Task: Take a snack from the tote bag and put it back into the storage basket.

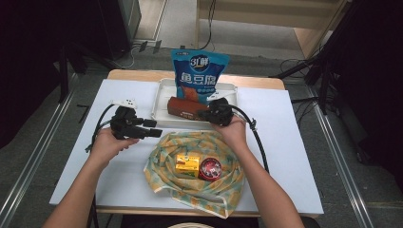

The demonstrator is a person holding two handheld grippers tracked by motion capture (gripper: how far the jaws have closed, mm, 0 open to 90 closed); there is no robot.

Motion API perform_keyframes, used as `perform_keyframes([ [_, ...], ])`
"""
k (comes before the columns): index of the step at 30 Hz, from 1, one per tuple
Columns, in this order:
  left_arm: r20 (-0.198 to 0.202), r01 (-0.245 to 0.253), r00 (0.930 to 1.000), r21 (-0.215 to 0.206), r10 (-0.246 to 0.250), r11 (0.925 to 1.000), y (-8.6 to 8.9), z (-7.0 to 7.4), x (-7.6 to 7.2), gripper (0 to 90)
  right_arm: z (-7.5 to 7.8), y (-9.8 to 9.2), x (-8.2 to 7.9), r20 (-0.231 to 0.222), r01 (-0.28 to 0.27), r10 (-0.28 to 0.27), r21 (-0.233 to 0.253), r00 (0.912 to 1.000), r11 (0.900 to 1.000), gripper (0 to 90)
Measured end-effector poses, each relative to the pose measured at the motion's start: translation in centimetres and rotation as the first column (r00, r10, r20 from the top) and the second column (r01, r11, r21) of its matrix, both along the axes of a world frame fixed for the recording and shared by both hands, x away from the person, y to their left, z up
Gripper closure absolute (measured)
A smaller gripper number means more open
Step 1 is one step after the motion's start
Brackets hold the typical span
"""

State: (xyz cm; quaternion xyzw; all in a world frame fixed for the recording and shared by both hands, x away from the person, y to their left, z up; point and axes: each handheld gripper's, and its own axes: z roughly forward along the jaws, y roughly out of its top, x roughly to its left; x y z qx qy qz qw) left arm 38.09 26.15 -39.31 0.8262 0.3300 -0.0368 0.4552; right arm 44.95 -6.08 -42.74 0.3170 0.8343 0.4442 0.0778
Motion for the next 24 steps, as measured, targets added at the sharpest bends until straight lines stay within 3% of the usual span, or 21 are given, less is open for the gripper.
perform_keyframes([
  [11, -0.001, 0.002, 1.0, 0.004, -0.002, 1.0, -0.1, 0.0, 0.0, 38.5, -1.2, 2.0, 0.5, -0.031, -0.045, 0.043, -0.068, 0.9986, 0.997, 90.0],
  [15, 0.0, 0.004, 1.0, 0.005, -0.004, 1.0, -0.1, -0.1, 0.0, 38.5, -1.3, 2.5, 1.0, -0.037, -0.03, 0.027, -0.097, 0.999, 0.995, 90.0],
  [24, -0.002, 0.005, 1.0, 0.006, -0.005, 1.0, -0.1, -0.1, 0.0, 38.5, -1.8, 2.7, 1.9, -0.043, 0.003, -0.008, -0.103, 0.999, 0.995, 90.0],
])
